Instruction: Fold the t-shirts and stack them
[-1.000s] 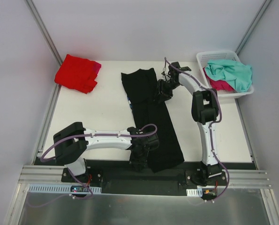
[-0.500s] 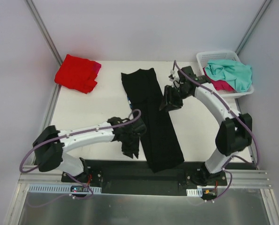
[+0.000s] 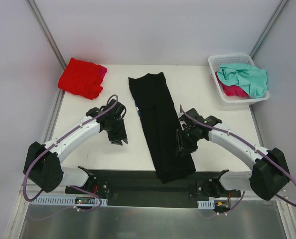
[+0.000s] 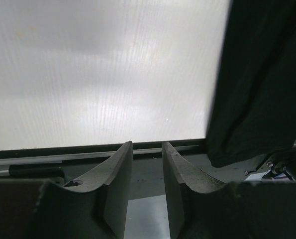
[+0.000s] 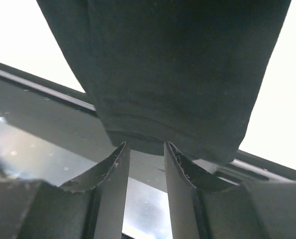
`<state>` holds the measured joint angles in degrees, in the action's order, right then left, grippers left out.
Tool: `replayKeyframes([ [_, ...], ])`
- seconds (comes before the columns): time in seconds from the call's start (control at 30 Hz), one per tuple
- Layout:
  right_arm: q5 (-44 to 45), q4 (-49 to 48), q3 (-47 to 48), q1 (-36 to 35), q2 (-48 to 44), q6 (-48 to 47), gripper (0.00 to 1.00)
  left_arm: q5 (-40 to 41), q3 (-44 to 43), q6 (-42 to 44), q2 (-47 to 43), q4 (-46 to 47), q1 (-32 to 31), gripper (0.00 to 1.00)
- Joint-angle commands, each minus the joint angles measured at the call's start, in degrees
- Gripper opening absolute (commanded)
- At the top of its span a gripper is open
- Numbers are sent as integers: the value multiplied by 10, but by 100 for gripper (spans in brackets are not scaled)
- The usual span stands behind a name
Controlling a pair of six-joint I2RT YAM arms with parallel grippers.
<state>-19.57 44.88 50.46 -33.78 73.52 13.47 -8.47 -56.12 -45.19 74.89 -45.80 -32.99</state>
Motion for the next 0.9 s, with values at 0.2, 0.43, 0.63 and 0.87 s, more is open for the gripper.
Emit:
replayKeyframes([
  [0.2,344,148,117,-225,108,136,36,-12,-25,60,-11,-20,60,30],
  [0.43,406,214,219,-320,249,186,35,-15,-14,66,-27,-27,69,30],
  [0.63,395,219,270,-360,294,205,34,-18,-5,64,-41,-28,69,30],
  [0.87,379,224,285,-403,320,228,34,-16,-4,68,-40,-26,70,30],
])
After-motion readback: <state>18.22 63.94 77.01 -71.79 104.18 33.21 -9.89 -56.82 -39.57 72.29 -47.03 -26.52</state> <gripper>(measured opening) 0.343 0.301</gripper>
